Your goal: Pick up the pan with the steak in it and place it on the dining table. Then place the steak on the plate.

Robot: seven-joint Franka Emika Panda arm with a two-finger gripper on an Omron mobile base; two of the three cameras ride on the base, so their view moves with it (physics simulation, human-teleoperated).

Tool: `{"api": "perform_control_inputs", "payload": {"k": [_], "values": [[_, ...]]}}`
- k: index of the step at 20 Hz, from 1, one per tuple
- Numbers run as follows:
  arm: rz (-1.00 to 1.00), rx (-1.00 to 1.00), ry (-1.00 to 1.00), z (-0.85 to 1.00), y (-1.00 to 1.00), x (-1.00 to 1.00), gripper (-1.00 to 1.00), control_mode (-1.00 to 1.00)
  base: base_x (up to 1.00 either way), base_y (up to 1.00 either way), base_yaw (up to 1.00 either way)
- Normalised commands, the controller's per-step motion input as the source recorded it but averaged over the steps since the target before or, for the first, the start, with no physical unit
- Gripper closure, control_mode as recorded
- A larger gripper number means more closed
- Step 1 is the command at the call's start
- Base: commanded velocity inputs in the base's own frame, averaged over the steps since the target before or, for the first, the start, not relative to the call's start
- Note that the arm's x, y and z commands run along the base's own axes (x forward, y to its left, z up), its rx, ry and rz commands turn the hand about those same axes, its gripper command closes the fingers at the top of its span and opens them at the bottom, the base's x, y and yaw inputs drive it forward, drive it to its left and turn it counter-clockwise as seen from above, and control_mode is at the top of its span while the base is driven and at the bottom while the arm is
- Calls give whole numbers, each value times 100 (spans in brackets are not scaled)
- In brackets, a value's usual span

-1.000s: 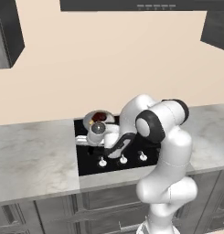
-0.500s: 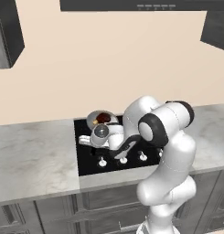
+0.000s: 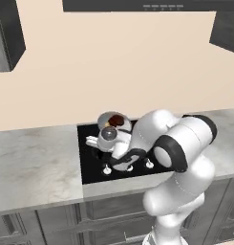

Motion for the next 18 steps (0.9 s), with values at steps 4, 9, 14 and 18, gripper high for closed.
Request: {"api": "perform_control_inputs", "payload": {"k": [4,9,14,18], "values": [[0,6,2,83,0,5,100,-100,0,0,0],[0,7,9,98,-8,-38,100,-100,0,0,0],[0,3,10,79,-18,-97,100,-100,0,0,0],[0,0,12,78,-12,-98,100,-100,0,0,0]]}}
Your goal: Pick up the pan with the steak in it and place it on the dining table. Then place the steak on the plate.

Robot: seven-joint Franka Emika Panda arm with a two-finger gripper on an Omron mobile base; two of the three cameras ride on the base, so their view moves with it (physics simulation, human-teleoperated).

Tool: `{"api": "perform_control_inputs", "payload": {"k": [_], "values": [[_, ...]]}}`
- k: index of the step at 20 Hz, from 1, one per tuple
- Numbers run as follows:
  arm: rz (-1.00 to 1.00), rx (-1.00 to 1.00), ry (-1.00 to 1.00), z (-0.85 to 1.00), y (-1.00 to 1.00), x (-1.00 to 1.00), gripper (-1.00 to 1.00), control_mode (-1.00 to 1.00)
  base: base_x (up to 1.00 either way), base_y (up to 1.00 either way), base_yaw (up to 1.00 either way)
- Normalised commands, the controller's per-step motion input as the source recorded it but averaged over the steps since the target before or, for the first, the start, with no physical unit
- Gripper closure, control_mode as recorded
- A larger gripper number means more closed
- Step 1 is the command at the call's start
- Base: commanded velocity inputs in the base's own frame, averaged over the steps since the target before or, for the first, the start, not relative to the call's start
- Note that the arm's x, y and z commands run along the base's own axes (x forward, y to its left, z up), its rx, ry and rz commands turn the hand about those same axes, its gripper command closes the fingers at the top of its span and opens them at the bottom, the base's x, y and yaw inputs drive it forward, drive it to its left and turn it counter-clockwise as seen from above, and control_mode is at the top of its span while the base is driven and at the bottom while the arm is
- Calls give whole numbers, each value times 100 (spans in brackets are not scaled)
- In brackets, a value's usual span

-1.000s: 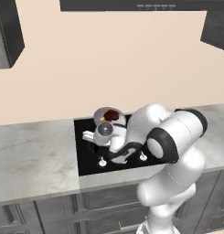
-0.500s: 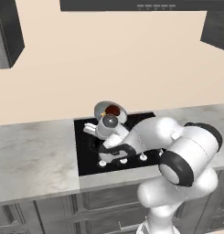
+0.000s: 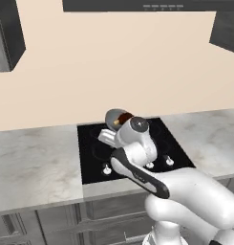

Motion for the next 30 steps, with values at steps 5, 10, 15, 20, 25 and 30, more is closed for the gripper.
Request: {"api": "perform_control_inputs", "payload": {"k": [5,10,15,20,25,30], "values": [[2,-3,14,58,-3,-91,100,-100,0,0,0],[11,-9,6,9,-9,-97,100,-100,0,0,0],[8,-15,-1,1,-16,-99,100,-100,0,0,0],[-5,-17,-28,-2,-12,-88,100,-100,0,0,0],[-2,-3,-15,0,-2,-26,100,100,-2,0,0],[0,0,0,0,0,0,100,100,-47,-8,28]]}}
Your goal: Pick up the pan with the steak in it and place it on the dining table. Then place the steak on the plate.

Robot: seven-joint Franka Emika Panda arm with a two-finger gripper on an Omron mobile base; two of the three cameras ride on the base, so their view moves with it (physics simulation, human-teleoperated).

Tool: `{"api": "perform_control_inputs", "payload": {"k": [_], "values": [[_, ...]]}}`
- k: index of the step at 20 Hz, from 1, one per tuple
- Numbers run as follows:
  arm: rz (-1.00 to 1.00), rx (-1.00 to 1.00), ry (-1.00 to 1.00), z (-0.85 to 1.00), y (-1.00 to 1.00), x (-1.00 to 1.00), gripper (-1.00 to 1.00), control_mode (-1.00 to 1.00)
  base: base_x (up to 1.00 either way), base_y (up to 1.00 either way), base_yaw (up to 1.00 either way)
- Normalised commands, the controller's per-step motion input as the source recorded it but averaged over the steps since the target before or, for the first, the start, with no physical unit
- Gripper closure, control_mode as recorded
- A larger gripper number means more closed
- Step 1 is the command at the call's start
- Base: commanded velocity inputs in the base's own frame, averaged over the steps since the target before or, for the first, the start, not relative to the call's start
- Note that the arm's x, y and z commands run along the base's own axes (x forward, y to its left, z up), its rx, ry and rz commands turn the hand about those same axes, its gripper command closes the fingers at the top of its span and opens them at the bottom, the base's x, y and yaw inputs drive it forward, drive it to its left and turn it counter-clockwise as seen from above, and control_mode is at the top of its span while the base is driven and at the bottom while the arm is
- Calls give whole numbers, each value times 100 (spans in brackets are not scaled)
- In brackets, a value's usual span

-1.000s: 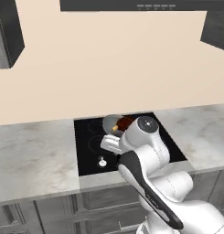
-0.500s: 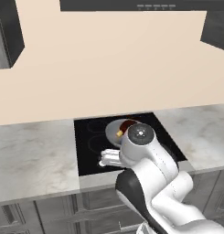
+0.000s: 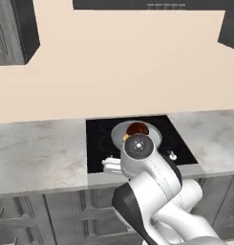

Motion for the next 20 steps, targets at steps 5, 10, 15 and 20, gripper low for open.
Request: {"api": "perform_control_inputs", "payload": {"k": [5,10,15,20], "values": [[0,0,0,0,0,0,100,100,-13,-4,48],[0,0,0,0,0,0,100,100,-2,0,50],[0,0,0,0,0,0,100,100,0,0,50],[0,0,0,0,0,0,100,100,0,0,50]]}}
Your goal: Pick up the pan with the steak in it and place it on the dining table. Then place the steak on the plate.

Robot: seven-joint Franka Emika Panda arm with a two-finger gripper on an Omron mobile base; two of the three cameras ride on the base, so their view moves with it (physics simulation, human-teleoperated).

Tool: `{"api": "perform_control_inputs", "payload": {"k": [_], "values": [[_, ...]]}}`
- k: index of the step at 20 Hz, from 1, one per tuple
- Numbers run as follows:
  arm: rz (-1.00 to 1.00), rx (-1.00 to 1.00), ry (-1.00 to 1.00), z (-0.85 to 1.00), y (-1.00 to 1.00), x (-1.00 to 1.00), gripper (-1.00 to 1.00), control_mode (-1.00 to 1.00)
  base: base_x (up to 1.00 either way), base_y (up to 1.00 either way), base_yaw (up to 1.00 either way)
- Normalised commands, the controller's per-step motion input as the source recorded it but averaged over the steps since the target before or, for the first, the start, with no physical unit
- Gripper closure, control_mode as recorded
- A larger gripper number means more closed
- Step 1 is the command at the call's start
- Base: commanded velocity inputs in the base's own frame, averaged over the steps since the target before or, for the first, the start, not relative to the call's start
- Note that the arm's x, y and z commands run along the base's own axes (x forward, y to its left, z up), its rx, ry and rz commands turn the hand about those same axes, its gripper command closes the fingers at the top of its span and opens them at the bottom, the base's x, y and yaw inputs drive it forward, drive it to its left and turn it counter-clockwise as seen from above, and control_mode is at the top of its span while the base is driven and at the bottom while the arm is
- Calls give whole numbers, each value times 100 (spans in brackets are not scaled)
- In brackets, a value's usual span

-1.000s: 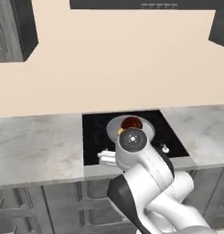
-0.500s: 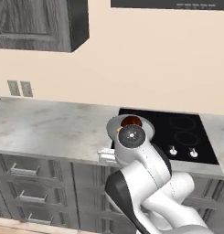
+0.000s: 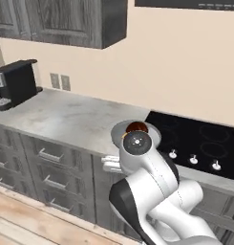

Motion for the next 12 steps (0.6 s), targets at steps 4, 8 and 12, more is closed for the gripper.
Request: {"api": "perform_control_inputs", "payload": {"k": [4,8,12], "values": [[0,0,0,0,0,0,100,100,0,0,50],[0,0,0,0,0,0,100,100,0,0,50],[0,0,0,0,0,0,100,100,0,0,50]]}}
